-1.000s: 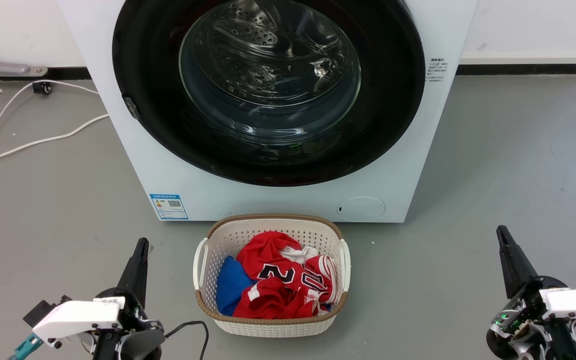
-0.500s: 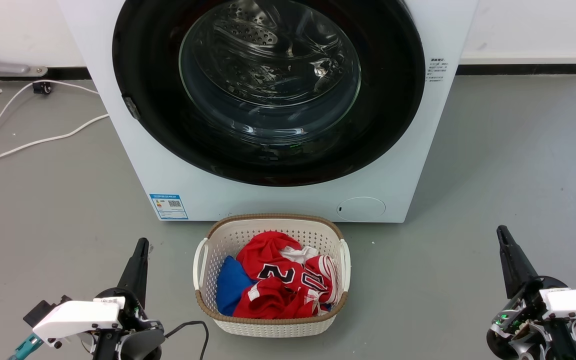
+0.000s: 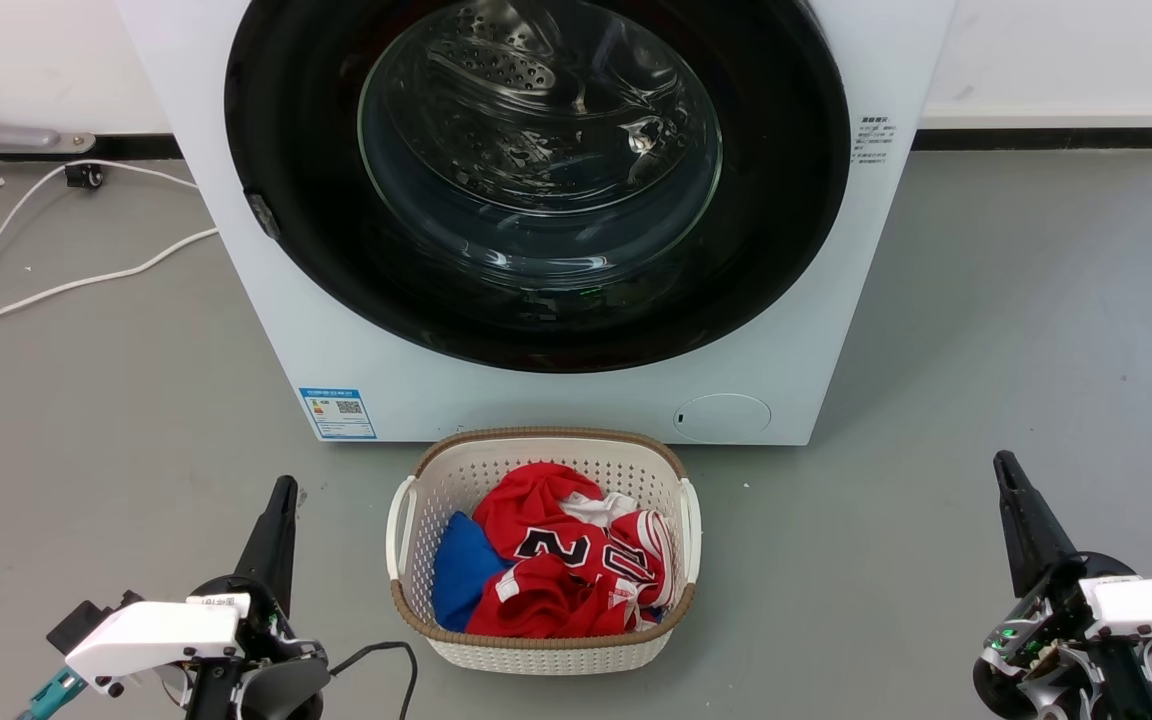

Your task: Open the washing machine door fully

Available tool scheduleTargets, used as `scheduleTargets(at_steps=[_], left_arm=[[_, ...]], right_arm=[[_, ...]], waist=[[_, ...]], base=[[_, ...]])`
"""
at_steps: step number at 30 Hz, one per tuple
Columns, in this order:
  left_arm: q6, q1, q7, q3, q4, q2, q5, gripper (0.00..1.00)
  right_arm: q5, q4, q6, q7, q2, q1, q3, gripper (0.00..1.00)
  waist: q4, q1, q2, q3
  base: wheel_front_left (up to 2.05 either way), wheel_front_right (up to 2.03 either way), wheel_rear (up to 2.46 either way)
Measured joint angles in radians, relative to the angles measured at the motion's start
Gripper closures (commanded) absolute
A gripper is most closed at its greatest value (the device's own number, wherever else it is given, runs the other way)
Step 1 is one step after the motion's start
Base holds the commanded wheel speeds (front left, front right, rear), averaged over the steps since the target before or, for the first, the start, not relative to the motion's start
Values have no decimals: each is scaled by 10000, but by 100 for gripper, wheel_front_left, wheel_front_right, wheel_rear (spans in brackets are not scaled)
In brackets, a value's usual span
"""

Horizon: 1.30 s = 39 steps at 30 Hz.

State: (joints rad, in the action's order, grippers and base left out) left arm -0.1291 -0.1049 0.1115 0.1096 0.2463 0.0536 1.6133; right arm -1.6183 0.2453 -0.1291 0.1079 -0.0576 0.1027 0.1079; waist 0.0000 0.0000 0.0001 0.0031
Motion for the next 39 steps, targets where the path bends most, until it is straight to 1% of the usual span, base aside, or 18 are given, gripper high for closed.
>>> scheduleTargets(at_steps=[28, 29, 30, 35, 39], left_arm=[[0, -1, 2, 13, 0, -8, -13, 100], [2, 147, 0, -25, 203, -33, -12, 100], [2, 240, -2, -42, 291, -48, -12, 0], [10, 337, -207, -265, 259, -50, -46, 0], [10, 336, -431, -454, 132, -44, -290, 0]], right_arm=[[4, 2, 0, 36, 19, 1, 27, 100], [-2, 201, 2, 42, 36, -154, 17, 100], [-2, 268, 2, 40, 46, -256, 13, 0], [15, 163, 2, -136, 56, -411, -128, 0], [370, 52, 2, -378, 38, -427, -307, 0]], waist=[[0, -1, 0, 0], [0, 0, 0, 0], [-1, -1, 0, 0], [-8, -1, 0, 2], [-15, -1, 0, -1]], base=[[0, 0, 0], [0, 0, 0], [0, 0, 0], [0, 0, 0], [0, 0, 0]])
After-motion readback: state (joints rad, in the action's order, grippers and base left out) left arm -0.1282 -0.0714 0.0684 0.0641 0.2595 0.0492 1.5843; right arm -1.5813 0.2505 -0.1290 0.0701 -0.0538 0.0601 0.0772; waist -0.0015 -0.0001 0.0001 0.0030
